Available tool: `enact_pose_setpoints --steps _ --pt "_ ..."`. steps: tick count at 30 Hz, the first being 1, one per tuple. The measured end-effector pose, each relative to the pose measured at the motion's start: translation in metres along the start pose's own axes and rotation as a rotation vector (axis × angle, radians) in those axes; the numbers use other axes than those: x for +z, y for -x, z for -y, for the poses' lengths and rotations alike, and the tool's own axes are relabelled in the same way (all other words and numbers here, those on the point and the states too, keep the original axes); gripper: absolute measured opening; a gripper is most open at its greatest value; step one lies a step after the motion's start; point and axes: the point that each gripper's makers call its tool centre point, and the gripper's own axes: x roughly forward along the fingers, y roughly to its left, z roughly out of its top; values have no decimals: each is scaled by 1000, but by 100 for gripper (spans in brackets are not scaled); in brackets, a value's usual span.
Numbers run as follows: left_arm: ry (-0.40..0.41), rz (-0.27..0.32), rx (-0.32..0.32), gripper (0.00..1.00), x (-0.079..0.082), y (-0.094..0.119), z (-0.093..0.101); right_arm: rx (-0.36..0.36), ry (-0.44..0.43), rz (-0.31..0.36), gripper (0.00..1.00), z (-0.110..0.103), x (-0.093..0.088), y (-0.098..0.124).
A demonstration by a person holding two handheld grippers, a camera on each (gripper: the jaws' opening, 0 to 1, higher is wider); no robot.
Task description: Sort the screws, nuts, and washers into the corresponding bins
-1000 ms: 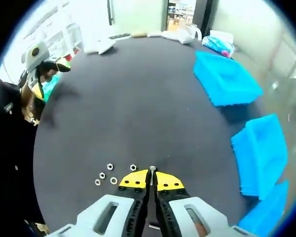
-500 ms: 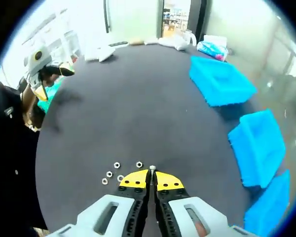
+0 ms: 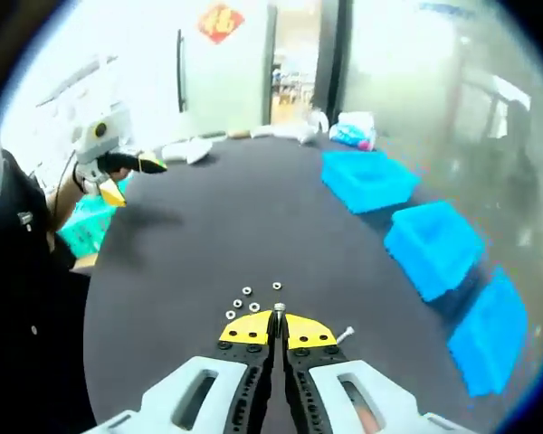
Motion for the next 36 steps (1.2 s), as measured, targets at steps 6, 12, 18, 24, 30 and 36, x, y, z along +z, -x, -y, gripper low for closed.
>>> enact_pose_setpoints --steps 6,12,18,24,30,36 --pt "-4 11 3 46 5 -2 1 -115 -68 153 1 4 -6 41" --pt "-12 14 5 46 10 -4 3 -244 -112 282 1 2 -19 87" --pt "-18 23 6 46 14 -5 6 -383 -178 409 1 7 -34 130" --pt "-28 30 8 46 19 -5 7 -511 -214 480 1 11 -54 160" --pt "-33 36 13 46 22 -5 7 -564 -236 526 1 12 -56 174" --pt "-36 40 17 46 25 -5 7 -634 -218 544 1 22 -53 182"
